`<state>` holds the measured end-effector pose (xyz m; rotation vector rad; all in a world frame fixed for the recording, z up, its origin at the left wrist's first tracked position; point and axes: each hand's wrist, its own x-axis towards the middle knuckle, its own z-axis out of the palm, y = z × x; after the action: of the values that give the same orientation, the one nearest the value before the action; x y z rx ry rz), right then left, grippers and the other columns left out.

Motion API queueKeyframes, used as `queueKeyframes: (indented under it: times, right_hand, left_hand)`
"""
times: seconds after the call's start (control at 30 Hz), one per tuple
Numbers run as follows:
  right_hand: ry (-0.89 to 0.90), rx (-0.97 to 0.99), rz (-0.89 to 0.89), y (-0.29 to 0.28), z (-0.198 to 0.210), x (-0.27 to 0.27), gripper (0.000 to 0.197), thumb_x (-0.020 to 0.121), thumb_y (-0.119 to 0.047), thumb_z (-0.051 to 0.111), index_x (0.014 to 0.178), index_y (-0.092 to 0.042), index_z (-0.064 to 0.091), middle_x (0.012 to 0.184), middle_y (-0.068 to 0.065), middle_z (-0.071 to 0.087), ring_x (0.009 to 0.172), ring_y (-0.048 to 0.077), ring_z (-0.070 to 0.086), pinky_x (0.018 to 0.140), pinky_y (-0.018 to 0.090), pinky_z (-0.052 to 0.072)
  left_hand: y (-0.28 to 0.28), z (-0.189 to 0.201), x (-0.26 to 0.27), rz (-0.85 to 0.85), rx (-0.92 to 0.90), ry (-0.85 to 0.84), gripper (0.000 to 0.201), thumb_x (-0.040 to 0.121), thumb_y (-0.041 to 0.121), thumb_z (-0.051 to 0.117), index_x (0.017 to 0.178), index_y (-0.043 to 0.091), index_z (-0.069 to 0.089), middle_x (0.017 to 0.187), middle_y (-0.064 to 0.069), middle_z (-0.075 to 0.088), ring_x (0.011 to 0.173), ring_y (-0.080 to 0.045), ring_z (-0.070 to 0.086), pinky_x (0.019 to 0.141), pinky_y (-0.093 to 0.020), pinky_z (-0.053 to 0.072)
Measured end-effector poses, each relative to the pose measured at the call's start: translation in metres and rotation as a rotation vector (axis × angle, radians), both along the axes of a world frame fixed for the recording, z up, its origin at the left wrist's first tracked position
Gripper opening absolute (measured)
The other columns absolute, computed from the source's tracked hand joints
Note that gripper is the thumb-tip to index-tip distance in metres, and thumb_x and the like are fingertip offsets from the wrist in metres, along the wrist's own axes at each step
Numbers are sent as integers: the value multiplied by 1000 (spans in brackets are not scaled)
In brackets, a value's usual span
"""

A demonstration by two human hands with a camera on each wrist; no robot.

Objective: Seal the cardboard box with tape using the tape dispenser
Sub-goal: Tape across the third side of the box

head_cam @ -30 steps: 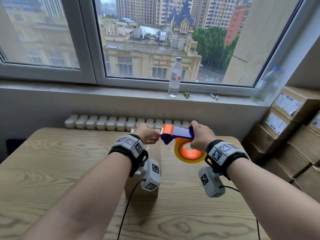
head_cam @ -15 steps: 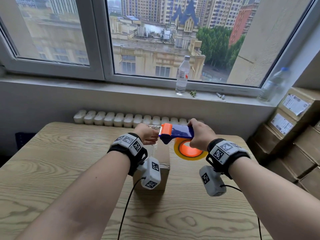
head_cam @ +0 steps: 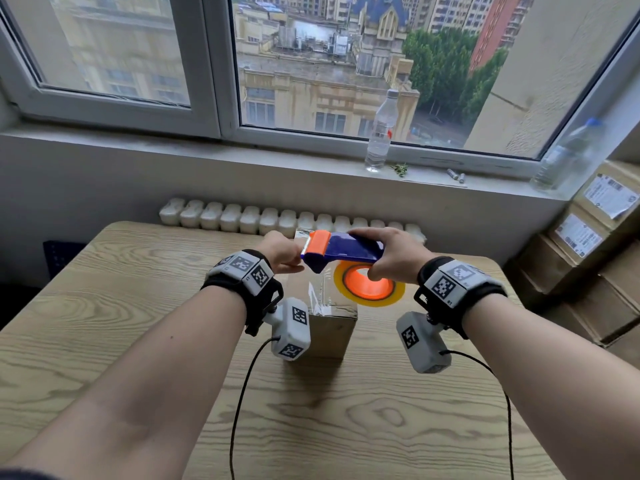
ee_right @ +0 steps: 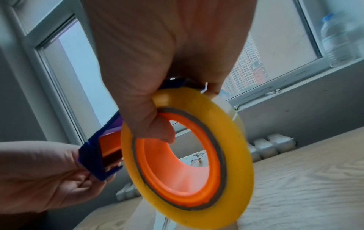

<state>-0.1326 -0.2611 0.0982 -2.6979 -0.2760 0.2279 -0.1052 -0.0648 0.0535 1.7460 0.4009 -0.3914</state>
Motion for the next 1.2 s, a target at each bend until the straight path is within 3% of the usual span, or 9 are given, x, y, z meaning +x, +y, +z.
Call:
queueKeyframes:
  times: [0.1, 0.4, 0.5, 0.57, 0.67, 0.73, 1.0, 1.07, 1.2]
  right_hand:
    - [25, -47, 50, 6, 6, -3, 82, 67, -4, 70, 136, -41, 46, 106, -8, 56, 88, 11, 51, 58, 13, 35]
    - [87, -151, 93, -6, 1, -26, 84, 65, -5, 72, 136, -41, 47, 105, -8, 57, 87, 12, 53, 71, 22, 41]
    - [92, -120, 160, -4, -6, -32, 75, 68, -14, 77, 135, -33, 51, 113, -7, 61, 92, 7, 51, 78, 18, 36]
    - [77, -91, 184, -3, -7, -35, 73, 69, -19, 78, 135, -33, 52, 117, -7, 62, 94, 7, 52, 80, 20, 38]
    - [51, -63, 189, -8, -4, -33, 75, 68, -16, 78, 134, -40, 50, 112, -8, 61, 101, 13, 57, 82, 22, 42]
    - [52, -53, 191, -11, -2, -33, 78, 67, -16, 78, 134, -45, 49, 110, -10, 59, 97, 12, 56, 80, 22, 42]
    - [72, -122, 268, -22, -3, -33, 79, 66, -18, 78, 133, -48, 48, 108, -8, 62, 97, 15, 58, 83, 27, 48]
    - [94, -124, 281, -20, -7, -36, 75, 70, -15, 76, 134, -43, 49, 101, -11, 57, 95, 12, 54, 78, 23, 41]
    - [88, -147, 309, -12, -19, -36, 69, 71, -13, 73, 132, -40, 53, 76, -22, 45, 90, 12, 52, 84, 30, 45]
  left_hand:
    - [11, -5, -4, -14, 17, 21, 26, 91, -6, 53, 67, 3, 54, 69, -6, 51, 58, -9, 47, 42, -16, 53]
    - [36, -32, -34, 12, 23, 121, 20, 93, 9, 58, 74, 4, 53, 71, -4, 46, 61, -11, 47, 47, -19, 55]
    - [28, -40, -45, -15, 85, 132, 15, 93, 21, 59, 88, 7, 53, 79, -3, 48, 73, -13, 52, 63, -27, 56]
    - [26, -44, -47, 9, 148, 72, 17, 92, 24, 61, 94, 8, 56, 86, -4, 51, 77, -15, 53, 74, -31, 48]
    - [31, -45, -47, 82, 109, 38, 18, 87, 19, 67, 75, 10, 57, 81, -3, 56, 66, -12, 51, 66, -26, 49]
    - [36, -42, -49, 152, 81, 37, 19, 84, 17, 71, 75, 8, 57, 75, -3, 55, 64, -12, 52, 62, -24, 51]
    - [37, -54, -62, 213, 95, 40, 24, 85, 17, 69, 70, 6, 55, 75, -5, 56, 67, -13, 54, 72, -28, 54]
    - [35, -60, -62, 231, 81, 47, 26, 84, 17, 70, 66, 7, 54, 71, -4, 53, 64, -13, 52, 71, -29, 55]
    - [35, -67, -63, 243, 95, 70, 24, 85, 15, 70, 69, 5, 55, 70, -5, 51, 63, -12, 51, 70, -29, 55]
